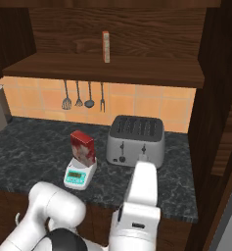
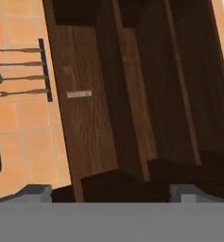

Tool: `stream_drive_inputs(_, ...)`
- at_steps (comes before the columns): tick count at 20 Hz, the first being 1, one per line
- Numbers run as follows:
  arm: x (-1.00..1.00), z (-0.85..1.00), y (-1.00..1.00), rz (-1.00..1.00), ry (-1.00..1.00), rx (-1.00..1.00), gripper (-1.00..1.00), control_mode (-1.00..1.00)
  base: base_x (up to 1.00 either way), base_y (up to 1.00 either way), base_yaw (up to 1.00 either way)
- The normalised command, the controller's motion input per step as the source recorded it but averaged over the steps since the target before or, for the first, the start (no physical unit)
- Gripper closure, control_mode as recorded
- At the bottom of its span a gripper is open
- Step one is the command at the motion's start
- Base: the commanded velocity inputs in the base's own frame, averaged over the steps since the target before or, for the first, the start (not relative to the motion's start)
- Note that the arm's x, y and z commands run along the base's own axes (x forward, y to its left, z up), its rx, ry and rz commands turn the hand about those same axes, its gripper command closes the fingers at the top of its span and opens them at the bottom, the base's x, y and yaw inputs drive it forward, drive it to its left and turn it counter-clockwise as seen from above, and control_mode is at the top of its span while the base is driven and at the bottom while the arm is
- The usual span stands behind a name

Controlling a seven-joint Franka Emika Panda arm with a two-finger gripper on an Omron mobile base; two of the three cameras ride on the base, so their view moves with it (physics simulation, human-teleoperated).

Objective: Pick the cereal and place it on the digital scale for weighing, and close the cabinet.

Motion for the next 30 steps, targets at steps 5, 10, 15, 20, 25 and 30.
stream_drive_inputs(5, -0.94, 0.23, -0.6, -0.1, -0.01, 0.01, -1.0, -1.0, 0.0, 0.0, 0.0)
stream_drive_inputs(10, -0.37, 0.57, -0.75, 0.0, -0.06, 0.11, -1.0, -1.0, 0.0, 0.0, 0.0)
stream_drive_inputs(15, -0.2, 0.36, -0.59, 0.0, 0.0, 0.06, -1.0, -1.0, 0.0, 0.0, 0.0)
stream_drive_inputs(20, -0.25, 0.0, -0.44, -0.04, 0.02, 0.0, -1.0, -1.0, 0.0, 0.0, 0.0)
stream_drive_inputs(25, 0.63, -0.02, -0.55, 0.0, 0.05, 0.01, -1.0, -1.0, 0.0, 0.0, 0.0)
stream_drive_inputs(30, 0.59, -0.67, -0.11, 0.0, 0.02, -0.02, -1.0, -1.0, 0.0, 0.0, 0.0)
